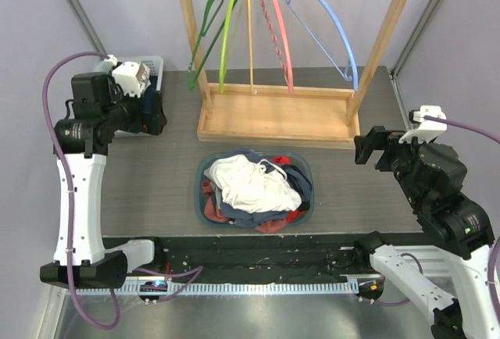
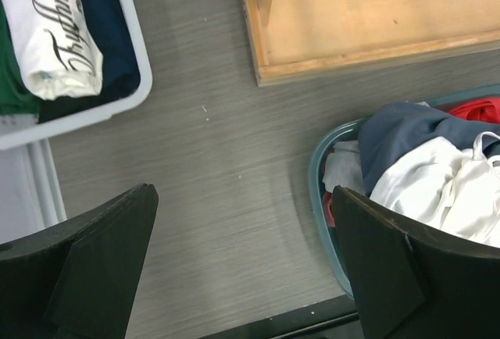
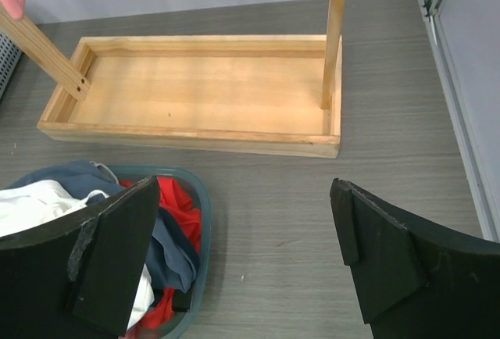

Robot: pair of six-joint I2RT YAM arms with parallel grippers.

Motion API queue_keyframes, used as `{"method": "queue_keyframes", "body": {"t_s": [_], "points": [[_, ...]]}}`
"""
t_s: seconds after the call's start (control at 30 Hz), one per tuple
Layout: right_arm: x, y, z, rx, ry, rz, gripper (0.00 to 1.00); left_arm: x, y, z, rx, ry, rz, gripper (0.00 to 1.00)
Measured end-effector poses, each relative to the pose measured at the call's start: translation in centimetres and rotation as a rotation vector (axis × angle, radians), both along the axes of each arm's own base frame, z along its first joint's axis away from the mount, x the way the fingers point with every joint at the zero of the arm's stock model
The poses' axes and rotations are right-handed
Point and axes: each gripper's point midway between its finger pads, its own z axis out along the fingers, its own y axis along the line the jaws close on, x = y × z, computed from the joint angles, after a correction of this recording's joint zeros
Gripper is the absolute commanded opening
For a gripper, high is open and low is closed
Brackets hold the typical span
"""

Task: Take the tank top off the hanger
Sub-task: Reset both arms

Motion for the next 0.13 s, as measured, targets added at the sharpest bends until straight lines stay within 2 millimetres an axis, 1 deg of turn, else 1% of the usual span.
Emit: {"method": "queue_keyframes", "body": {"t_s": [0.13], "points": [[0.6,0.2,-1.6,0.001,0.045,-0.01,1.0,0.4,0.4,-1.8,-0.045,0.028,0.028,1.0]]}}
